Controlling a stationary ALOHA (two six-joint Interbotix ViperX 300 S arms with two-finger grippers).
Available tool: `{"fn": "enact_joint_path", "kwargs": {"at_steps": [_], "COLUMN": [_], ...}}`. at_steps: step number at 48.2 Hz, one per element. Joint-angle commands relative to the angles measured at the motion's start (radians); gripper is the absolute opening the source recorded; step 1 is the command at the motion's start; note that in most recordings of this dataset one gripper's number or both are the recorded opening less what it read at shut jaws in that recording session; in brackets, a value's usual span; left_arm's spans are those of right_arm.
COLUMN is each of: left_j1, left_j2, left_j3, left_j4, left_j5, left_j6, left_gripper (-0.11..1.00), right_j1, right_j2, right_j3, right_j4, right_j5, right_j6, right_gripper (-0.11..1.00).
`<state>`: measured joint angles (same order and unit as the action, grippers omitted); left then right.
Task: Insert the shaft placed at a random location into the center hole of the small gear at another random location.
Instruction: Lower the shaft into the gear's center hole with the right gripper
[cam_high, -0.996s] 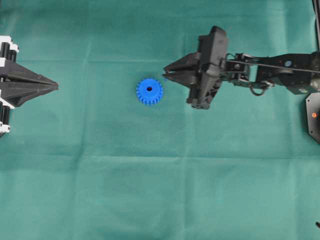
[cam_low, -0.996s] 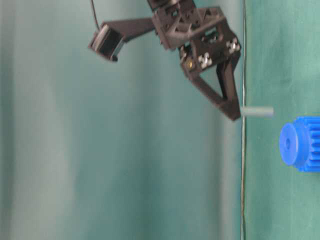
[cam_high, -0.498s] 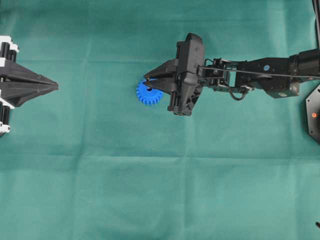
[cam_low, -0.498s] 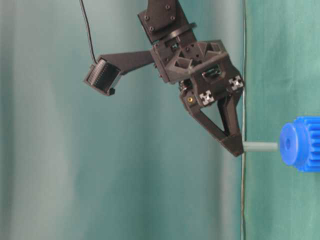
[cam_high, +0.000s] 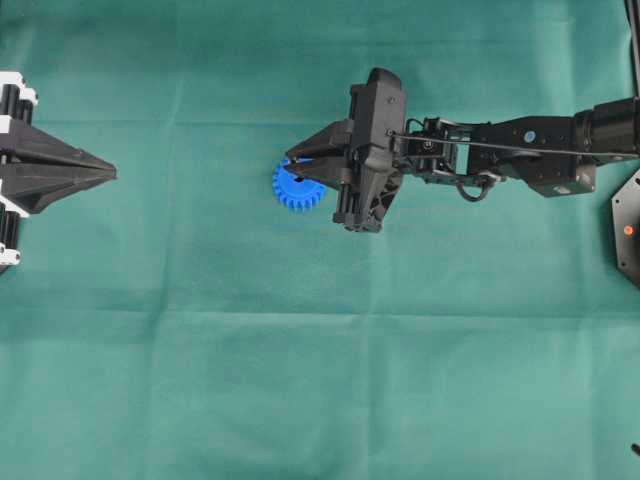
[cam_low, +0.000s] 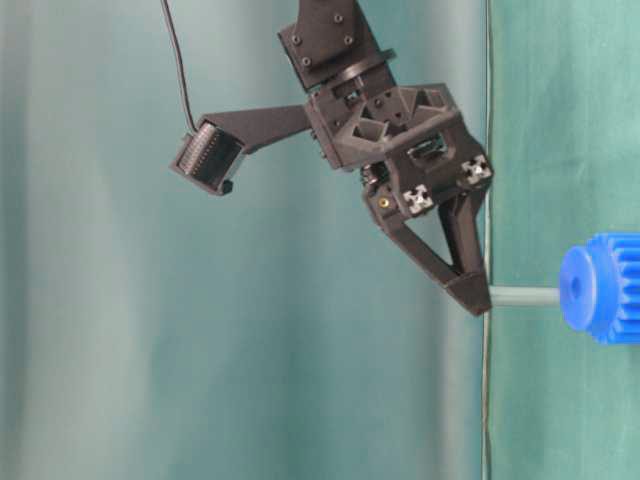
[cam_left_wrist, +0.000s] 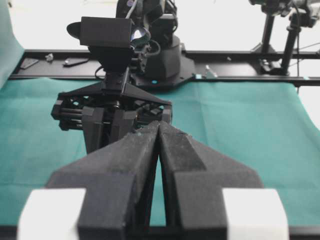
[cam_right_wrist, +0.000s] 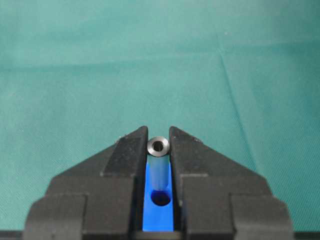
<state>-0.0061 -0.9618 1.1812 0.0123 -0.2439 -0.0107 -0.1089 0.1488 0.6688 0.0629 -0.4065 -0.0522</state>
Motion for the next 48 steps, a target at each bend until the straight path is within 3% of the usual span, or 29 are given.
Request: {"fn": "enact_joint_path", "kwargs": {"at_steps": [1,48], "left_j1": [0.002,0.002], "left_j2": [0.008,0.008], "left_j3": [-0.026,-0.025], "left_j4": [0.003,0.002], "left_j5": [-0.009,-0.006], "left_j6": [-0.002,-0.002], "left_gripper": [0.0,0.0], "right_j1": [0.003,0.003], "right_j2": [-0.006,0.064], "right_j3": [-0.014,-0.018], "right_j4": [-0.002,0.0], "right_j5": [0.006,-0.002], "right_j6": [-0.015,-0.015], "right_gripper": [0.13,0.13]}}
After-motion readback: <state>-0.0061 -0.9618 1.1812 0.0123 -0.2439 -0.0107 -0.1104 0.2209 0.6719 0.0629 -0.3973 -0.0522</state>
